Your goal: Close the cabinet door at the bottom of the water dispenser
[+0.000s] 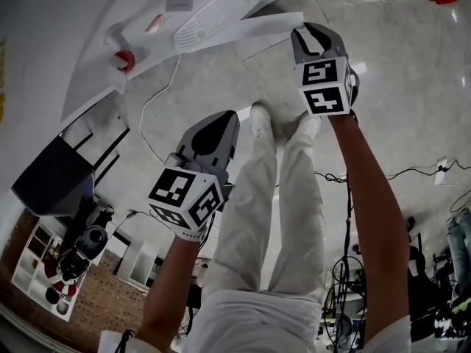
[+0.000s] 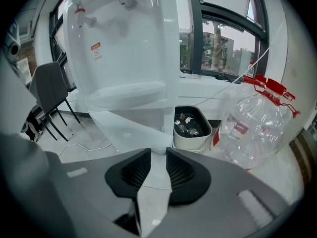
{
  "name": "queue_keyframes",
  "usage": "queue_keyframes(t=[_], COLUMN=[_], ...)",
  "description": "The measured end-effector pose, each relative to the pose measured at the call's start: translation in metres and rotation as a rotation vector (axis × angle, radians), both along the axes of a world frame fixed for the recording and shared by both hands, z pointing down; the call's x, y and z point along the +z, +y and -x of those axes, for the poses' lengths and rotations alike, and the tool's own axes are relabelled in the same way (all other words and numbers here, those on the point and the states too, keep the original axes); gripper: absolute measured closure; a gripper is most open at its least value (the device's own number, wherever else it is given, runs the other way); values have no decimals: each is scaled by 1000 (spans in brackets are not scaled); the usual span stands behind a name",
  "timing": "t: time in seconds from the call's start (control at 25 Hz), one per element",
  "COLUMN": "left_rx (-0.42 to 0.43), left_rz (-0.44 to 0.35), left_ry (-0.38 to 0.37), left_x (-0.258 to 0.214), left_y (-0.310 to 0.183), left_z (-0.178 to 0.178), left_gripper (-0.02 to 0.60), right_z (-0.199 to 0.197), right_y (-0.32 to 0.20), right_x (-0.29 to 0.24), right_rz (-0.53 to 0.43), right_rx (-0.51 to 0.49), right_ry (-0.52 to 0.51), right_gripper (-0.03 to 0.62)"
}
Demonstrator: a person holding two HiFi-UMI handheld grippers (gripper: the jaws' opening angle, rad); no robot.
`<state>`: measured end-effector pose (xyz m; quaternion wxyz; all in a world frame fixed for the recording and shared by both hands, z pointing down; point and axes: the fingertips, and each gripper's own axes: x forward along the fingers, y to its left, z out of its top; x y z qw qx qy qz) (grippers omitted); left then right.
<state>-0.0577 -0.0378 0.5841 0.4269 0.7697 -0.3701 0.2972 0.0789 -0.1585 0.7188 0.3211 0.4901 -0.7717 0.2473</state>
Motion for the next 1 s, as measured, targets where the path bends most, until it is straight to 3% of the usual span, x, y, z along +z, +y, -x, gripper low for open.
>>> queue_keyframes(t=[1.0], left_rx=[1], left_rz=[-5], left_ry=[-17], left_x=[8], left_y=[-20], left_z=[-11], left_gripper=[577], right_z=[4], right_y=[-75], right_x=[0], right_rz=[-47], right_rx=[19], right_ry=[-42], right_gripper=[505])
